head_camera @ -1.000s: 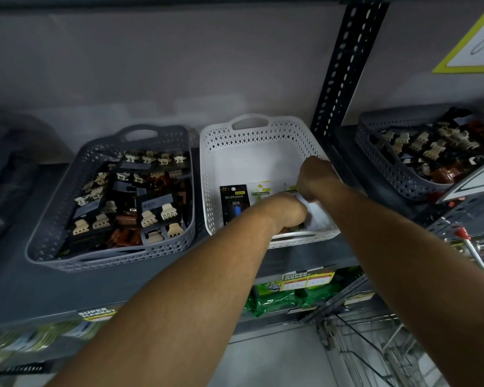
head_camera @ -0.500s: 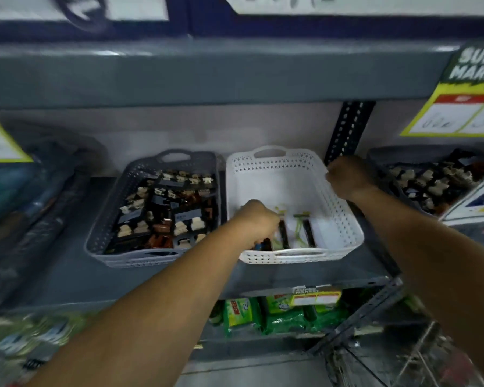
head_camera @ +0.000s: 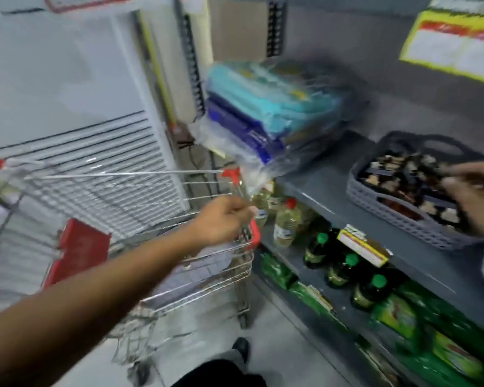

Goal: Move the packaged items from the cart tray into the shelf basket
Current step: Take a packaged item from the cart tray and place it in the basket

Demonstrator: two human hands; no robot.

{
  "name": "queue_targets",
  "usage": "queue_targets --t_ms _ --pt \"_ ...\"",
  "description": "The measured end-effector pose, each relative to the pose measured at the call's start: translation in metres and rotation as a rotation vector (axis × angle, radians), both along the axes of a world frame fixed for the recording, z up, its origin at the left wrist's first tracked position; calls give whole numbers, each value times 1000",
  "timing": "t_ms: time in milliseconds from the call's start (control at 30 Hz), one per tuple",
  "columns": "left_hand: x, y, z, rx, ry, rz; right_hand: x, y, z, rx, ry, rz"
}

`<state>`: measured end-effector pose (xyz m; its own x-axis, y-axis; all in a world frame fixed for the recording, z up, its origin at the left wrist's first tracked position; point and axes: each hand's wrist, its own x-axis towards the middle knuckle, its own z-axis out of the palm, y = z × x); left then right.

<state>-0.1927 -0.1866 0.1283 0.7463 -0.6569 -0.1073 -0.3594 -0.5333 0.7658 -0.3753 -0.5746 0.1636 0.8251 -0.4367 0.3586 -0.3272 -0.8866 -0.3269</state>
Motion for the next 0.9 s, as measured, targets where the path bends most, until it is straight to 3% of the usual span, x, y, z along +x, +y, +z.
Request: queue_targets --t_ms 67,200,367,500,700,833,900 --pt "38 63 -16 27 -6 167 48 81 11 4 -19 1" --pt "102 165 -54 -33 162 428 141 216 -10 39 -67 429" --pt "159 233 -104 -194 441 686 254 310 -80 311 211 648" --pt "203 255 -148 -227 600 789 330 346 -146 529 440 571" --pt "262 234 -243 -293 990 846 395 351 -264 751 664 303" --pt "272 214 -305 -264 1179 845 411 349 -332 790 824 188" --pt "265 208 -331 -249 1258 840 415 347 -357 716 856 157"
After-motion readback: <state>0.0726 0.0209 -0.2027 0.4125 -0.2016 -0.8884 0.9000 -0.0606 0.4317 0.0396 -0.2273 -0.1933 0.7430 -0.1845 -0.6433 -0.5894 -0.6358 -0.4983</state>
